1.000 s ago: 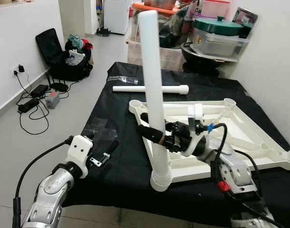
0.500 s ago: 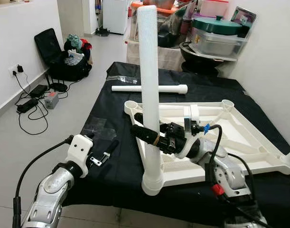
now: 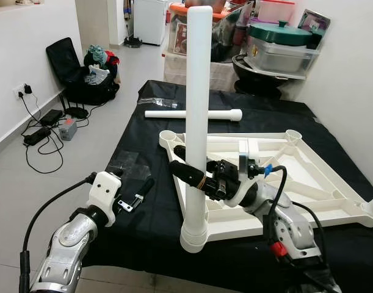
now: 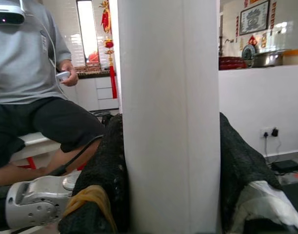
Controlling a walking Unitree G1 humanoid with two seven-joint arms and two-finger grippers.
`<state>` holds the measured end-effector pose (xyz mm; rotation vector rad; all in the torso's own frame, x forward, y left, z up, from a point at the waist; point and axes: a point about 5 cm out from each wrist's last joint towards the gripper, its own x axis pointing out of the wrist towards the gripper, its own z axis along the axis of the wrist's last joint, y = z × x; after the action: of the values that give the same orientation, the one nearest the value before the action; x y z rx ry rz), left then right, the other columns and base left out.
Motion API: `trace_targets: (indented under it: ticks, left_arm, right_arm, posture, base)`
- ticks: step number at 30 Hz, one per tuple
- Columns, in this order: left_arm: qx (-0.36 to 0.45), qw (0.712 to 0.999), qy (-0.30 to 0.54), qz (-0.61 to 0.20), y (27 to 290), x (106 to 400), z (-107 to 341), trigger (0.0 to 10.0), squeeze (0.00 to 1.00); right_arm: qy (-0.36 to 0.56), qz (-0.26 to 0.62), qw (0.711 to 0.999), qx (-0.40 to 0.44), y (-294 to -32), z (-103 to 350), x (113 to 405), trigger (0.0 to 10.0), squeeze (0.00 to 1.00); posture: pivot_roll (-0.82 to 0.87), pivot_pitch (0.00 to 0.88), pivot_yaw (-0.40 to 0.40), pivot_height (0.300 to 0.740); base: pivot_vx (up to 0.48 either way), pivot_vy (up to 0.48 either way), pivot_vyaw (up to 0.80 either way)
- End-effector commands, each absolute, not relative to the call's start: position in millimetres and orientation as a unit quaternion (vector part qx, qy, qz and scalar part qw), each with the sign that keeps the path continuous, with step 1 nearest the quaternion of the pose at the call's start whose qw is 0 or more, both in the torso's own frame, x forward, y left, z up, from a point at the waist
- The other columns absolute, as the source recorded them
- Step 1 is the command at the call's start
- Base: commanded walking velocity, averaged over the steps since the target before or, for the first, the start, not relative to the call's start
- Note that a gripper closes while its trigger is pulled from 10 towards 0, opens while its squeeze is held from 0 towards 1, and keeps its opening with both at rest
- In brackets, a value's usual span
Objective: Building children table
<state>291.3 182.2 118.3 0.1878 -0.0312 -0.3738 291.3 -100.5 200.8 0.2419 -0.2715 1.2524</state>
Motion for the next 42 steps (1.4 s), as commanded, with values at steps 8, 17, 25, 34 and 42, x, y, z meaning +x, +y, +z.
trace_targets:
  ticks: [8,17,25,34,42]
  left_arm:
    - [0.088,0.977,-0.014,-0.193,178.0,295.9,118.3,10.0,0.0]
    - [0.087,0.976,-0.011,-0.198,177.6,298.0,117.2,10.0,0.0]
    - [0.085,0.976,-0.015,-0.198,176.9,299.2,118.8,10.0,0.0]
    - [0.087,0.976,-0.012,-0.198,178.5,300.6,117.4,10.0,0.0]
    - [0.089,0.976,-0.013,-0.2,179.5,300.8,118.0,10.0,0.0]
  right_arm:
    - [-0.09,0.506,0.847,0.137,-114.3,171.8,291.7,0.0,0.0]
    - [-0.089,0.411,0.896,0.14,-126.1,164.9,301.6,0.0,0.0]
    - [-0.092,0.329,0.928,0.146,-135.8,159.5,305.5,0.0,0.0]
    - [-0.086,0.233,0.958,0.146,-148.5,148.7,306.8,0.0,0.0]
    - [-0.057,0.083,0.988,0.115,-171.2,134.0,307.9,0.0,0.0]
  posture:
    - [0.12,0.0,-0.104,0.74]
    - [0.09,0.0,-0.086,0.74]
    - [0.1,0.0,-0.092,0.74]
    - [0.08,0.0,-0.079,0.74]
    - [0.08,0.0,-0.075,0.74]
  base:
    - [0.0,0.0,0.0]
    - [0.0,0.0,0.0]
    - [0.0,0.0,0.0]
    - [0.0,0.0,0.0]
    - [0.0,0.0,0.0]
